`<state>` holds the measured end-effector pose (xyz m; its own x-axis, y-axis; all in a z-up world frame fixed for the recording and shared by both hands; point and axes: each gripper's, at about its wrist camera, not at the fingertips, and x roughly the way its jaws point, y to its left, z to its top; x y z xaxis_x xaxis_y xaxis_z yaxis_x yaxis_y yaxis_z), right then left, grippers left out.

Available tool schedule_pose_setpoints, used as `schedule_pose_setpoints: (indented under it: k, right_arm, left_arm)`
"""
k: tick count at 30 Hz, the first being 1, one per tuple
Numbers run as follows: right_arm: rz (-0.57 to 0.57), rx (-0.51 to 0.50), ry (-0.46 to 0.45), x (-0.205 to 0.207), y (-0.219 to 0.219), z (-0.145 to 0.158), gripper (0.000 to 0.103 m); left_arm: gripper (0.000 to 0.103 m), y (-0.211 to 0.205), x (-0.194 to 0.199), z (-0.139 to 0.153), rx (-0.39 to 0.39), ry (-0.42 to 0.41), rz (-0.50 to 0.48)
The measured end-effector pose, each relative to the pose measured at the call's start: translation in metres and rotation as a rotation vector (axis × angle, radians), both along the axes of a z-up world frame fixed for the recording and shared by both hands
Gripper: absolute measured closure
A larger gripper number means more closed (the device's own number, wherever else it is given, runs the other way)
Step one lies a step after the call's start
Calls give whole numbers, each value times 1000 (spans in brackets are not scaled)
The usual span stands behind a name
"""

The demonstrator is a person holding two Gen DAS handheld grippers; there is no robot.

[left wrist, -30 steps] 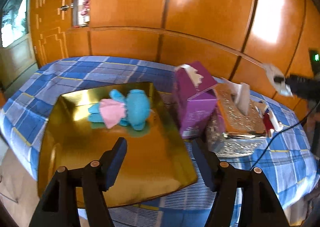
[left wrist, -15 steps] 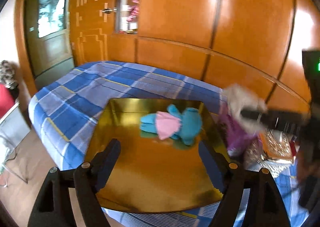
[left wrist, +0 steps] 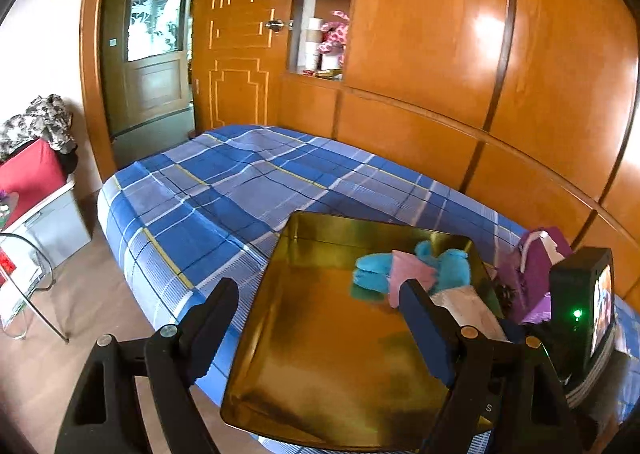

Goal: Organize soft objects
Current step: 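Carry the white packet to the gold tray and release it with the right tool, then move both tools back toward the remaining soft items on the bed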

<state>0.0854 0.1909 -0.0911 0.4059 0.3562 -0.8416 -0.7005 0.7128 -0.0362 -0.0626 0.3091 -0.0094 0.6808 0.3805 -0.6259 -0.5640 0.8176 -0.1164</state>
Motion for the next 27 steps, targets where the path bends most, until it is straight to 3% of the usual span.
schedule_pose_setpoints:
  k: [15, 27]
  right_arm:
    - [-79, 40, -226, -28, -16, 54, 45]
    - [-98, 112, -294, -48, -30, 92, 45]
  left_arm:
    - [18, 0, -3, 1, 4, -7, 8]
    - [18, -10, -6, 5, 19, -6, -6]
